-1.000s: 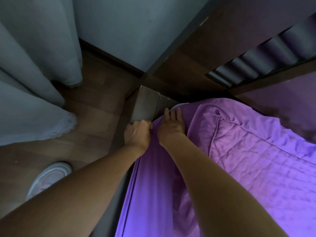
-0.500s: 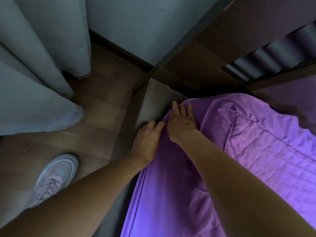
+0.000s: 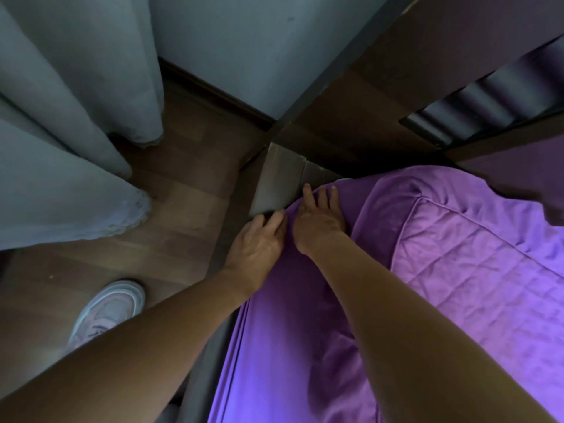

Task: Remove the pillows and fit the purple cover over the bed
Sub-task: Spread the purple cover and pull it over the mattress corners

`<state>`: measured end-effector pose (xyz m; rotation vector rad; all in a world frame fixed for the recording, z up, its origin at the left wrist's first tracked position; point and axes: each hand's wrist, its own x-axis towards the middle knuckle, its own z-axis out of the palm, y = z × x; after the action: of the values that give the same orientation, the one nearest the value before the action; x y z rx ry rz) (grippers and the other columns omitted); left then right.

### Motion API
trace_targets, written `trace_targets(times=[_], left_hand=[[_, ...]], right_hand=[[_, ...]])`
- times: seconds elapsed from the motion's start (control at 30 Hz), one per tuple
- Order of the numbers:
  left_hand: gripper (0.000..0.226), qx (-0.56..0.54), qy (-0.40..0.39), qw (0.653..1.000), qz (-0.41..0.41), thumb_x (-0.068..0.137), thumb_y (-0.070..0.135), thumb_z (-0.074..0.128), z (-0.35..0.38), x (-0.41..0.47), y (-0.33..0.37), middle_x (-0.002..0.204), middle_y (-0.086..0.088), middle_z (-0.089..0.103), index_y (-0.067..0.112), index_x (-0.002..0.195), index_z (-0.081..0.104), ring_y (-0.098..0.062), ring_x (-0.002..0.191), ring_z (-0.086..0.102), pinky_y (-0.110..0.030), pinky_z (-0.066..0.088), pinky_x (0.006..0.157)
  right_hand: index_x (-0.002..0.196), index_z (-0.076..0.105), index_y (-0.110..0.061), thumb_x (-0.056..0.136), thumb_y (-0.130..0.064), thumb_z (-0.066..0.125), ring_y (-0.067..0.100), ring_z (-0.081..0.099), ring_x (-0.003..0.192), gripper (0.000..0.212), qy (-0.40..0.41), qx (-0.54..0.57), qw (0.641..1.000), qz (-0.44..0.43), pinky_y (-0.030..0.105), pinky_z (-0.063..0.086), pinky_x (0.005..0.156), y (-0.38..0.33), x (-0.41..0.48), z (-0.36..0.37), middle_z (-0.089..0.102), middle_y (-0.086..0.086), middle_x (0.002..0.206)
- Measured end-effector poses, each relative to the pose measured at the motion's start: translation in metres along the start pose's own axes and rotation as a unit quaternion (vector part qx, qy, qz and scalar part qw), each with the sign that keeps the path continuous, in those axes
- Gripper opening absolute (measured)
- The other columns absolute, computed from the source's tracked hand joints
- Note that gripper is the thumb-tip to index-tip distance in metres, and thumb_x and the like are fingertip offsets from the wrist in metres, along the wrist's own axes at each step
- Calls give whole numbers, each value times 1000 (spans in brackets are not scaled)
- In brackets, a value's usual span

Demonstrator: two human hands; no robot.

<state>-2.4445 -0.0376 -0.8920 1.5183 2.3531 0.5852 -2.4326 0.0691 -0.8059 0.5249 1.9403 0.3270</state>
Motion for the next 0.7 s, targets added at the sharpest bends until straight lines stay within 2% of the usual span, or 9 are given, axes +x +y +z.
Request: trace_targets(times=[0.1, 0.17, 0.23, 0.27, 0.37, 0.43, 0.57, 0.63, 0.7], left_hand=[[33, 15, 15, 999, 39, 69, 4, 72, -3, -4, -8, 126, -3, 61, 8, 102, 71, -22, 64, 54, -28, 47, 56], [29, 41, 27, 997, 66, 76, 3, 60, -4, -4, -16, 126, -3, 61, 8, 102, 71, -22, 63, 54, -28, 46, 55], [27, 58, 19, 995, 73, 74, 3, 62, -3, -1, -22, 125, -3, 62, 9, 99, 73, -22, 62, 53, -28, 44, 53], [27, 68, 11, 995, 72, 74, 4, 61, -2, 1, -23, 125, -1, 62, 11, 97, 73, -21, 61, 53, -28, 44, 52], [41, 94, -13, 993, 70, 76, 11, 40, 0, 3, -17, 125, 1, 63, 17, 98, 73, -19, 62, 54, -27, 42, 54], [43, 88, -37, 993, 70, 76, 15, 37, -2, -1, -9, 124, 3, 62, 19, 101, 72, -18, 65, 56, -28, 41, 56], [41, 81, -112, 989, 45, 85, 18, 39, -17, -2, 9, 136, 8, 50, 24, 118, 62, -16, 92, 56, -30, 37, 72], [42, 46, -185, 981, 38, 90, 18, 40, -22, 2, 14, 142, 8, 38, 23, 131, 48, -20, 111, 45, -32, 31, 82], [40, 18, -252, 967, 29, 92, 21, 42, -31, 8, 16, 140, 6, 39, 22, 132, 45, -22, 118, 38, -34, 30, 87]], right_hand=[[150, 8, -10, 98, -28, 28, 40, -9, 143, 59, 12, 18, 1000, -5, 53, -8, 114, -1, -1, 2, -17, 13, 156], [150, 9, -11, 97, -28, 29, 40, -9, 142, 59, 20, 24, 999, -7, 53, -8, 114, -2, 1, 0, -17, 13, 156], [150, 12, -14, 97, -29, 30, 42, -9, 142, 58, 18, 35, 999, -10, 54, -9, 114, -7, 7, -2, -17, 14, 156], [150, 13, -16, 98, -31, 29, 42, -9, 142, 57, 15, 40, 999, -9, 54, -9, 114, -10, 10, -3, -17, 15, 156], [149, 18, -18, 98, -34, 29, 44, -9, 141, 55, 15, 54, 998, -3, 53, -9, 114, -13, 15, 1, -20, 16, 154], [149, 21, -19, 98, -33, 30, 42, -8, 142, 53, 8, 70, 998, -2, 52, -9, 115, -9, 14, 3, -20, 14, 155], [148, 24, -14, 98, -30, 28, 41, -7, 142, 52, -6, 101, 995, 17, 51, -8, 115, -5, 8, 2, -15, 16, 156], [146, 28, -11, 98, -28, 29, 41, -4, 142, 51, 0, 117, 993, 19, 50, -6, 115, -4, 2, -1, -12, 18, 156], [144, 33, -9, 97, -27, 33, 42, 0, 142, 51, 22, 132, 991, 18, 51, -3, 115, 0, -8, -7, -8, 18, 156]])
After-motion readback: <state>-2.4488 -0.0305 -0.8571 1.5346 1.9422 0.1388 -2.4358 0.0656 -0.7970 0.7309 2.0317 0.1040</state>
